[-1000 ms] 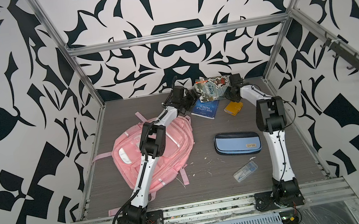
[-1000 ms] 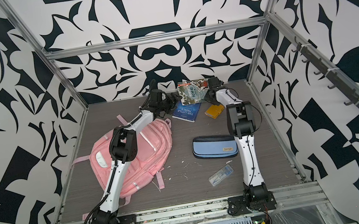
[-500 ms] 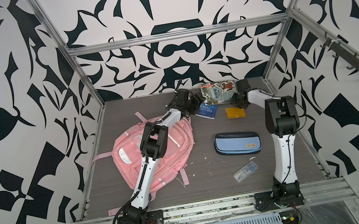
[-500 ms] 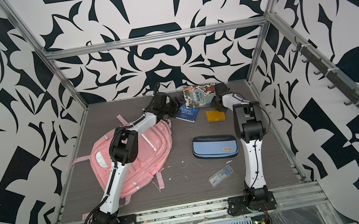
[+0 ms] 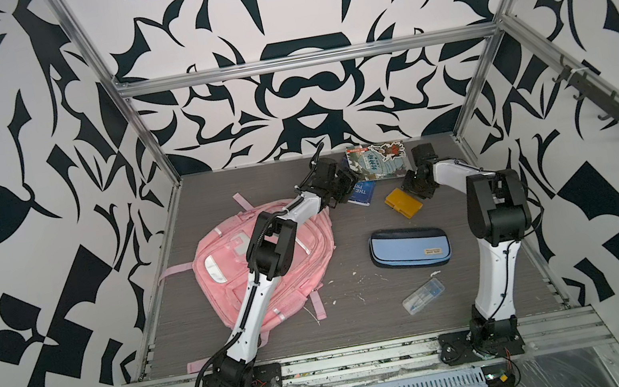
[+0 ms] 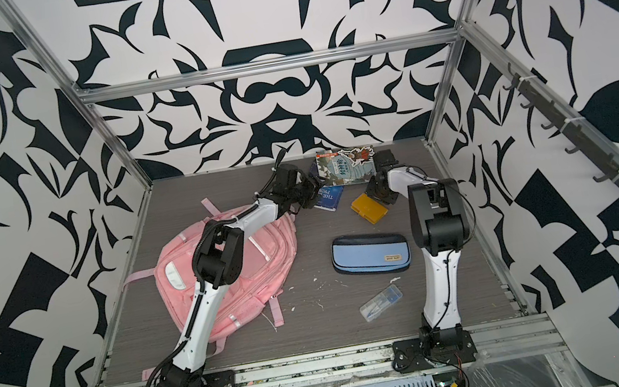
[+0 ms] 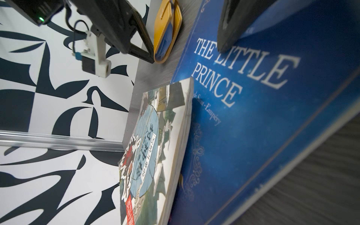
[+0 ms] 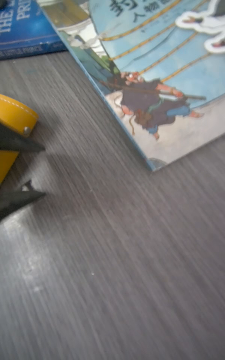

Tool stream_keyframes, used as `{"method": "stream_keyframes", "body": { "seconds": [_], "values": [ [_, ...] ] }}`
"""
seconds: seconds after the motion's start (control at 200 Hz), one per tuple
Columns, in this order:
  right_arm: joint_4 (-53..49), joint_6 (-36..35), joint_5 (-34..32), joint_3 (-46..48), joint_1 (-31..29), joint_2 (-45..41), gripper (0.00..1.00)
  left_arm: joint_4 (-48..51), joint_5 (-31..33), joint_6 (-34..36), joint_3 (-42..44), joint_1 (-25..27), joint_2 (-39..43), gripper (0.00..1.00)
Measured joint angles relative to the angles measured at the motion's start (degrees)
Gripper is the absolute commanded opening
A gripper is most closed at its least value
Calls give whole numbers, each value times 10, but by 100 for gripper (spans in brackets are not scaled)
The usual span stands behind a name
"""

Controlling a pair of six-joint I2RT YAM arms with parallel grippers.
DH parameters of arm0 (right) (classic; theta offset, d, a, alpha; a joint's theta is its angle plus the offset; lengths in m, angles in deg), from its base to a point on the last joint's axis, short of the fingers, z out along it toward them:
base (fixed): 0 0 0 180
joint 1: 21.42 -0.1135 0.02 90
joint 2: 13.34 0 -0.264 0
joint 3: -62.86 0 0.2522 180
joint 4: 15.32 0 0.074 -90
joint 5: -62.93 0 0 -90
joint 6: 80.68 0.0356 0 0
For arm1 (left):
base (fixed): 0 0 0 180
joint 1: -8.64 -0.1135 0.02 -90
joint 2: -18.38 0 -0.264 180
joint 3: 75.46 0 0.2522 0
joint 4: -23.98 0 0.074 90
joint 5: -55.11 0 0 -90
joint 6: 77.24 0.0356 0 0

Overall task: Pack the student bag
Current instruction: 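Grip the illustrated picture book's edges with both grippers and lift it upright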

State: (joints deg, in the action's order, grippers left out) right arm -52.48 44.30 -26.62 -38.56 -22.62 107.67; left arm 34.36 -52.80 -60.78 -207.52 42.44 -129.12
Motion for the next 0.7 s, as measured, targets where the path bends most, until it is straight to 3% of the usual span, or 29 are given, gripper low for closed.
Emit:
{"method": "stream_keyframes", "body": {
  "seconds": [0.145, 0.42, 0.7],
  "values": [
    [-8, 7, -7, -84, 0, 26, 67, -5, 17, -30, -10, 0, -10, 65],
    [-20, 19, -27, -271, 2, 146, 63, -11, 53, -96, -27, 2, -23, 61],
    [-36, 35, -30, -298, 3, 192, 60, -28, 80, -141, -79, 9, -64, 58]
  ]
}}
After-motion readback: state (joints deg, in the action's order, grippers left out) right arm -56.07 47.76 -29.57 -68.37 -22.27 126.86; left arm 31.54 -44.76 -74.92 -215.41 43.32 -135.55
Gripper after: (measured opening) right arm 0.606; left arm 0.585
